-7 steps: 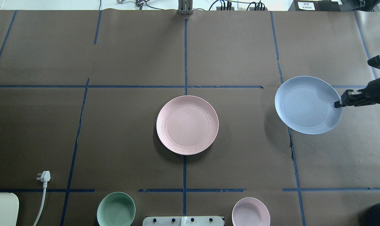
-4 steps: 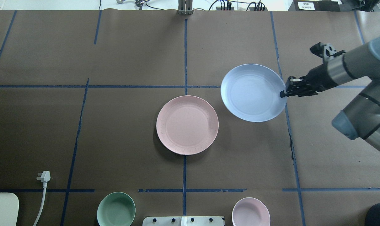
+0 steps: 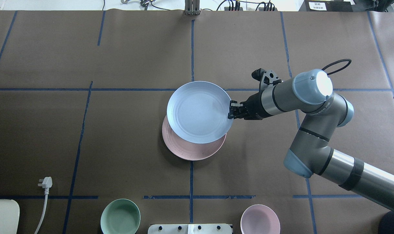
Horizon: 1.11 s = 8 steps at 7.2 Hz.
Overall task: Stack three plates with pink and blue
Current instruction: 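Carry the light blue plate over the pink plate with the right gripper, then lower the light blue plate onto the pink plate and release it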
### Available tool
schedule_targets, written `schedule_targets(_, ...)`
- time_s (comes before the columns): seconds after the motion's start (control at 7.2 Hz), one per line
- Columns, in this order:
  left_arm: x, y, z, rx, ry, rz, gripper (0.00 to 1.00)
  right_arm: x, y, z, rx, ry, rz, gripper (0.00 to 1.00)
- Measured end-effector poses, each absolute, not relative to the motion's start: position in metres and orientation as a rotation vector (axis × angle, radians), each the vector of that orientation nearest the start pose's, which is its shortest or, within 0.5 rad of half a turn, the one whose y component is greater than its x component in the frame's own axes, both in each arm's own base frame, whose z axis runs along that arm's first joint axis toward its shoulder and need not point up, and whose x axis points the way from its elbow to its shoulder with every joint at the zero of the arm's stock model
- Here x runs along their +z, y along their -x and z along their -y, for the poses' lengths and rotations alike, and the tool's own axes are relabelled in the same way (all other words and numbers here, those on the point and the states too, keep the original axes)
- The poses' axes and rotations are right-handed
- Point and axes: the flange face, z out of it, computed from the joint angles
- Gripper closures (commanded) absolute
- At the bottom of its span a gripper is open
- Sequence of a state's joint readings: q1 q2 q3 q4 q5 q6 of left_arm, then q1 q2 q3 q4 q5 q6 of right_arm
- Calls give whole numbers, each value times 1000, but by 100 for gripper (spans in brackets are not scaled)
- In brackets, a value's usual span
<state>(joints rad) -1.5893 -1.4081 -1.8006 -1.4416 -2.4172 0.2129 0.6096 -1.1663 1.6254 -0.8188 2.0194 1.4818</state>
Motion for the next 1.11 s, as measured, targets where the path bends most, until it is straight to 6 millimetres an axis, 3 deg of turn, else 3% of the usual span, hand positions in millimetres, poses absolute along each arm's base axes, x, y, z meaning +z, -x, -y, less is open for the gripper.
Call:
schedule_targets(0.28, 628, 66, 417, 151, -37, -848, 0, 314, 487, 426, 182, -35, 1227, 0)
schedule_targets(0.69, 628, 66, 417, 151, -36, -848, 0, 315, 492, 423, 179, -19, 1210, 0)
schedule_targets(0.97, 625, 65, 421, 117, -22, -844, 0, 327, 475, 445, 173, -1, 1137, 0)
schedule_targets(1.11, 622, 65, 427, 62, -3, -836, 0, 342, 445, 475, 122, -4, 1073, 0)
